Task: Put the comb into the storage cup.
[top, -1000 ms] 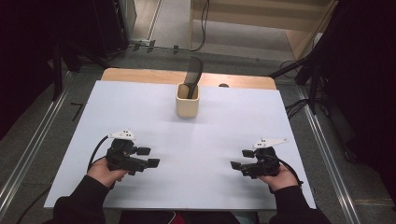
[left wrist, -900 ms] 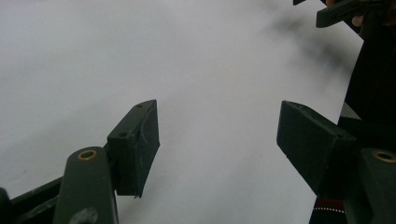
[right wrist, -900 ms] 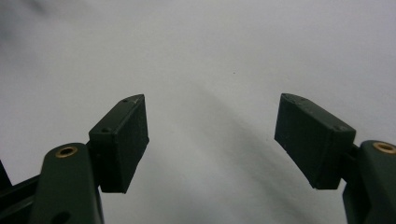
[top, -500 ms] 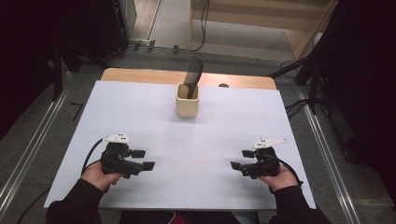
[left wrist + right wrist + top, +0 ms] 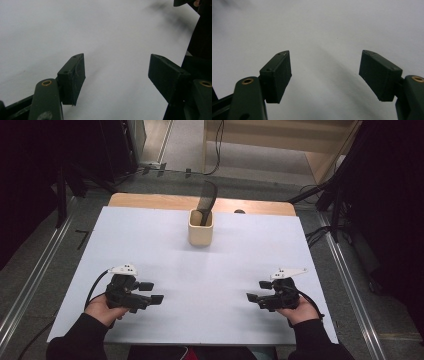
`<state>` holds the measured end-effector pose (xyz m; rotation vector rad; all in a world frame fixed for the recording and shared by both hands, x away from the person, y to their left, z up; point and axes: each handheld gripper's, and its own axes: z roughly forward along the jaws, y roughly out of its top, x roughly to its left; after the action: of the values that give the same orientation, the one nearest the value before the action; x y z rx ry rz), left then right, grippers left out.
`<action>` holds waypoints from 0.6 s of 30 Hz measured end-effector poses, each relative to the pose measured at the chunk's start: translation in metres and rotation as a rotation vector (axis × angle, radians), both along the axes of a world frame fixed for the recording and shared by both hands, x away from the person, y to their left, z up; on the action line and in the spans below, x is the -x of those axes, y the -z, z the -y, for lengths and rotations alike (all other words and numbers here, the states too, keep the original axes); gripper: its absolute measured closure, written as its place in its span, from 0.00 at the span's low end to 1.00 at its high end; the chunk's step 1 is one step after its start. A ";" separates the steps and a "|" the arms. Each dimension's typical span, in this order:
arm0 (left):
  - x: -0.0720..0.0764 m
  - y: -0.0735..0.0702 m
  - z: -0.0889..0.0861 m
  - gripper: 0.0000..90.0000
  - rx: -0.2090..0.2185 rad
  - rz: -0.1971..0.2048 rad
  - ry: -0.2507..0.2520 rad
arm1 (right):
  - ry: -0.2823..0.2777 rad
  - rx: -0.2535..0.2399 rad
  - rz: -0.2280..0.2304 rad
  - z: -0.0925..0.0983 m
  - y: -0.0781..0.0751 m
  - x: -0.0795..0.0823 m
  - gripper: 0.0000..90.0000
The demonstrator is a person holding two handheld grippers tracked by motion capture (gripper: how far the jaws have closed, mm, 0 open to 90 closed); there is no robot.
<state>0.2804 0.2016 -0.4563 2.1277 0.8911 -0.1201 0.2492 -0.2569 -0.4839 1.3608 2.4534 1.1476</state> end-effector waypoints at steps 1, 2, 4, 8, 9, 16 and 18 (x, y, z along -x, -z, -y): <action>0.000 0.000 0.000 0.34 0.000 0.000 0.000 | 0.000 0.000 -0.001 0.000 0.000 0.000 0.27; 0.000 0.000 0.000 0.34 0.000 0.000 0.000 | 0.000 0.000 -0.001 0.000 0.000 0.000 0.27; 0.000 0.000 0.000 0.34 0.000 -0.001 -0.001 | 0.000 0.000 -0.001 0.000 0.000 0.000 0.27; 0.000 0.001 0.000 0.34 0.000 -0.004 0.001 | -0.001 0.000 0.000 0.000 0.000 0.000 0.27; 0.000 0.001 0.000 0.34 0.000 -0.005 0.000 | -0.002 0.000 -0.001 0.000 0.000 0.000 0.27; -0.001 0.002 -0.001 0.34 -0.009 -0.010 -0.003 | -0.003 0.001 -0.001 0.000 0.000 0.000 0.27; -0.001 0.002 0.000 0.33 -0.004 -0.015 -0.008 | -0.002 0.001 0.000 0.000 0.000 0.000 0.27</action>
<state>0.2812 0.2020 -0.4586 2.1291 0.9092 -0.1299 0.2489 -0.2567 -0.4840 1.3580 2.4557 1.1469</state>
